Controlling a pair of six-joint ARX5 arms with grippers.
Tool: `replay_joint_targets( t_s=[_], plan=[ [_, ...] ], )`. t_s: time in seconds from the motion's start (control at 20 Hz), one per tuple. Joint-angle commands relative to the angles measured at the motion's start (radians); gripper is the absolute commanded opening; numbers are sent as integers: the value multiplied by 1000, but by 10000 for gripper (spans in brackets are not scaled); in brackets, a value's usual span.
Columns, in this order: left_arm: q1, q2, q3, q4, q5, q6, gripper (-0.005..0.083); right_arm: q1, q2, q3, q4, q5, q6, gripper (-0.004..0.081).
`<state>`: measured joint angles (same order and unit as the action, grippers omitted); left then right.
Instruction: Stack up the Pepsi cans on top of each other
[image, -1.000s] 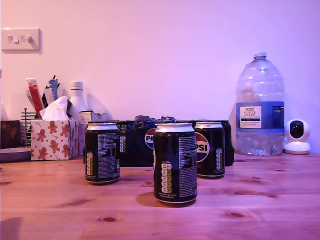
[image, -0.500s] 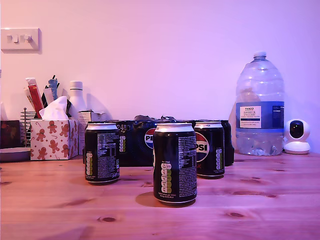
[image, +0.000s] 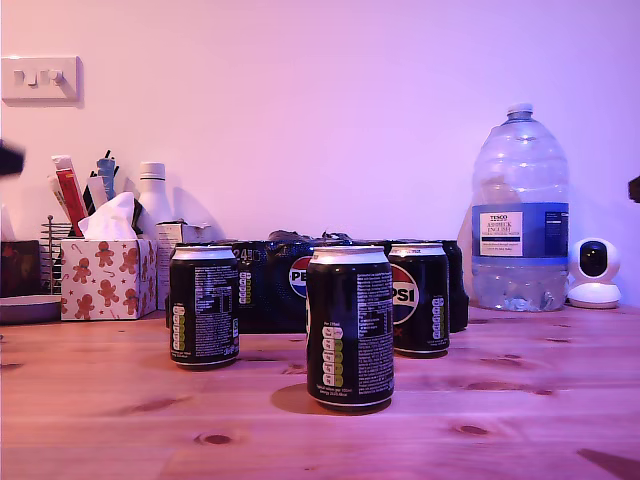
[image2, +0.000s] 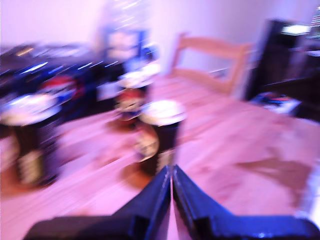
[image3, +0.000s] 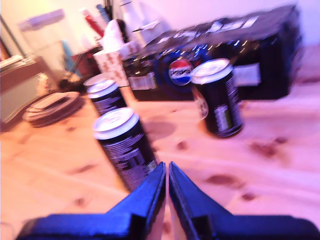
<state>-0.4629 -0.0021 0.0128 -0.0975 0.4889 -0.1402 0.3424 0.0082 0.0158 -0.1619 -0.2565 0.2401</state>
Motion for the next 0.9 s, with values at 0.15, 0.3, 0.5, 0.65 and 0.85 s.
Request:
replay_joint_targets(
  t_s=[0.15,0.3,0.5,0.65,0.85],
  plan=[
    [-49,-4,-18,21,-42,2,101,65,-6,-8,1,-5,8,26],
    [-76,-4,-18,36,-88,1,341,99,-6,-8,1,3,8,85],
    [-126,11,-18,93,-156,-2,561,120,-6,-8,0,5,9,94],
    [-154,69,-18,109,-185,-2,610,122,-5,-8,-1,6,8,94],
    [-176,182,-18,223,-219,10,610,122,-5,-8,-2,31,7,94]
  ],
)
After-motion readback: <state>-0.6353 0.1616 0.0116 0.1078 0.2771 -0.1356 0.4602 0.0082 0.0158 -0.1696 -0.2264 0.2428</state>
